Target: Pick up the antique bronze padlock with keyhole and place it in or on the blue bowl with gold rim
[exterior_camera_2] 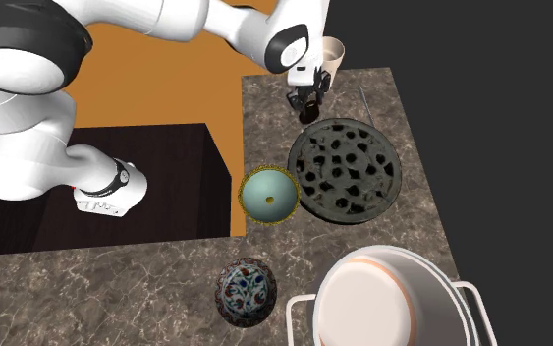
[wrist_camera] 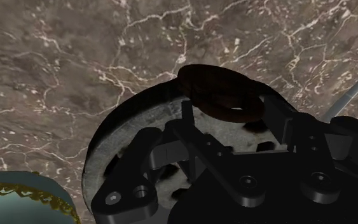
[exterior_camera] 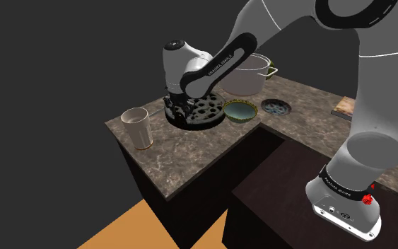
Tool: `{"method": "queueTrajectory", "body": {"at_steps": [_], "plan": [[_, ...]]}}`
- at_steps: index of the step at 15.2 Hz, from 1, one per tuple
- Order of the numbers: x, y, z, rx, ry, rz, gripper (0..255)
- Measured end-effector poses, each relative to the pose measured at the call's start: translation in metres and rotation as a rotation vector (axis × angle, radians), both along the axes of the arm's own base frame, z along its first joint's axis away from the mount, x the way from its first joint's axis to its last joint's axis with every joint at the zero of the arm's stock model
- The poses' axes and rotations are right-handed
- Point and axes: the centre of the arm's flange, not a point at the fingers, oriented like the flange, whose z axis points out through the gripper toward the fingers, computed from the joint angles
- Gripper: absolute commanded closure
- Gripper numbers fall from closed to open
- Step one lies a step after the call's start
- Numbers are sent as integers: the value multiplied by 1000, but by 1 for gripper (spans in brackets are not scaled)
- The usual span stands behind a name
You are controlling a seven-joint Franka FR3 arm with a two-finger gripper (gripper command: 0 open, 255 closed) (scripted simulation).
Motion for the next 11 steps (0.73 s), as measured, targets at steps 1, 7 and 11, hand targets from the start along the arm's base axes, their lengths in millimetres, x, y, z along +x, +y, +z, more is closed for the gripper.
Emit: {"method": "queueTrajectory", "body": {"at_steps": [1, 7, 11], "plan": [[0, 0, 5, 0, 0, 0, 255], [0, 0, 36, 0, 0, 0, 255], [1, 1, 58, 0, 0, 0, 255]]}}
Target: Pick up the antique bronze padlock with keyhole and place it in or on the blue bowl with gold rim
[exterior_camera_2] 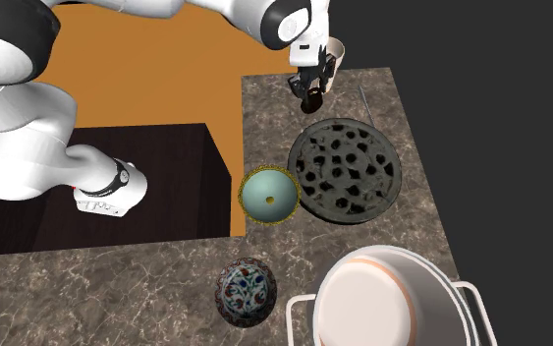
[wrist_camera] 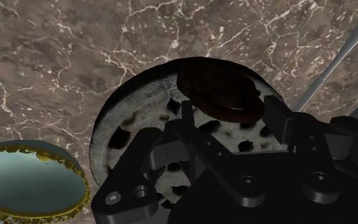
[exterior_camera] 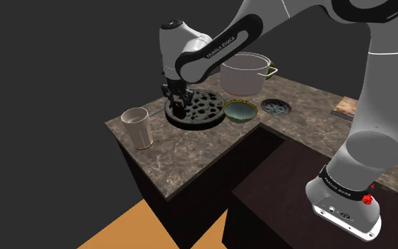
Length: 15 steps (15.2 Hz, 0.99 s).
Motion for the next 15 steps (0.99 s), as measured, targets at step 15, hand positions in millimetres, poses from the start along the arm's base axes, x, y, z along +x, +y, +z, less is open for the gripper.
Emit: {"method": "queueTrajectory", "body": {"at_steps": [15], "plan": [[-2, -7, 75, 0, 0, 0, 255]]}}
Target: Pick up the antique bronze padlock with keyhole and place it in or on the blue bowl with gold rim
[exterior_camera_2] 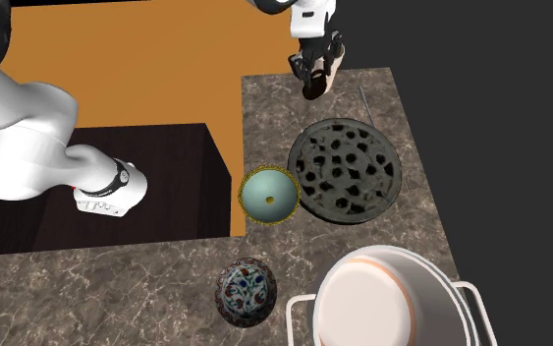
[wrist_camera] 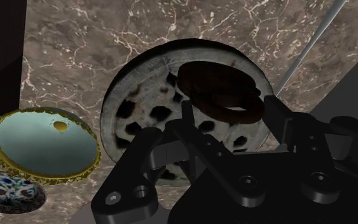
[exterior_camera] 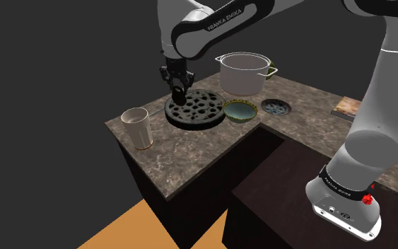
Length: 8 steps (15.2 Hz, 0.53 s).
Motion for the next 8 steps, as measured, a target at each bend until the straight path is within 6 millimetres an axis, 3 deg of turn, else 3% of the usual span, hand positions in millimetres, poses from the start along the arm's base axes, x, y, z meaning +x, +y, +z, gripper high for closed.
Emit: {"method": "queueTrajectory", "body": {"at_steps": [8], "plan": [[-45, -88, 13, -1, 1, -2, 255]]}}
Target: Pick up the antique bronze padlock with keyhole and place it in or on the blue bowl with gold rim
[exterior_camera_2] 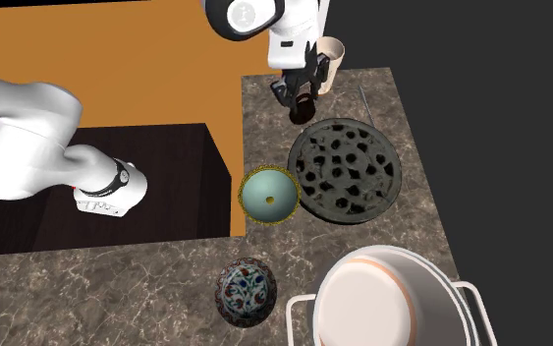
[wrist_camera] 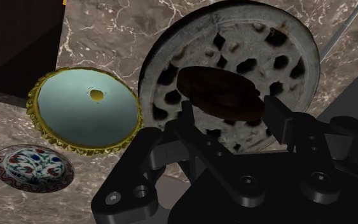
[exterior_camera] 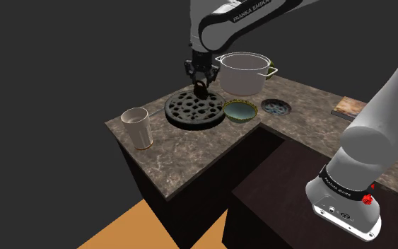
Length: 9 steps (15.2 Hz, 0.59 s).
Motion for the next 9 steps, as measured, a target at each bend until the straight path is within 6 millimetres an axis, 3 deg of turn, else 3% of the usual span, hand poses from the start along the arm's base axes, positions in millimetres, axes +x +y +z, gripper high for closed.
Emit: {"method": "queueTrajectory", "body": {"at_steps": [9], "plan": [[-55, -105, 13, 1, 0, -1, 255]]}}
